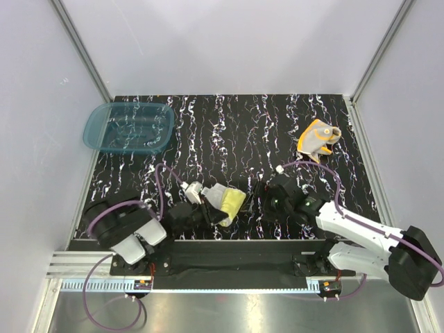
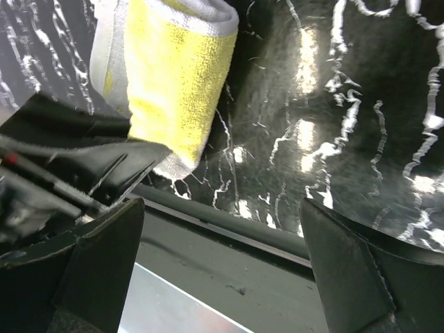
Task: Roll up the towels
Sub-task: Roll the towel
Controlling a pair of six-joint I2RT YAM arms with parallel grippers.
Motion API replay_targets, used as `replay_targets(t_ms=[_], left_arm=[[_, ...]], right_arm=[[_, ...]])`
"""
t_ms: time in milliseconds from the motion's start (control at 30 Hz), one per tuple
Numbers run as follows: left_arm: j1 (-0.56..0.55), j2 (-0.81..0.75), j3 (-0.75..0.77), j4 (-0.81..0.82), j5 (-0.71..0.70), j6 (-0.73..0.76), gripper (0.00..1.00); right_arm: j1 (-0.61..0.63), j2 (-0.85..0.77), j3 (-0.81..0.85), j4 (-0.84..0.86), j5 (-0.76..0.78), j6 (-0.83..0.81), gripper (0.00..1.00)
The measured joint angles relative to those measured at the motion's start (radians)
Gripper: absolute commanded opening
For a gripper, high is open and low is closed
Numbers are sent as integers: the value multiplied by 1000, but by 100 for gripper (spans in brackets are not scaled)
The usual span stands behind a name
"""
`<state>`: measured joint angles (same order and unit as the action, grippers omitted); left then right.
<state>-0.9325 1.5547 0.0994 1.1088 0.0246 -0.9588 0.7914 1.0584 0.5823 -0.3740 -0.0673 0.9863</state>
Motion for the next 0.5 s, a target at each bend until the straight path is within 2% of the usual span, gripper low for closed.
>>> replay_targets(t_ms=[67, 167, 500], left_arm=[[55, 122, -13, 148, 79, -92, 16], [93, 208, -3, 243, 146, -161, 17], [114, 174, 6, 222, 217, -299, 19]], right_arm=[[0, 1, -37, 63, -18, 18, 100], [0, 10, -72, 148, -39, 37, 100], [-1, 98, -98, 357, -47, 70, 99]])
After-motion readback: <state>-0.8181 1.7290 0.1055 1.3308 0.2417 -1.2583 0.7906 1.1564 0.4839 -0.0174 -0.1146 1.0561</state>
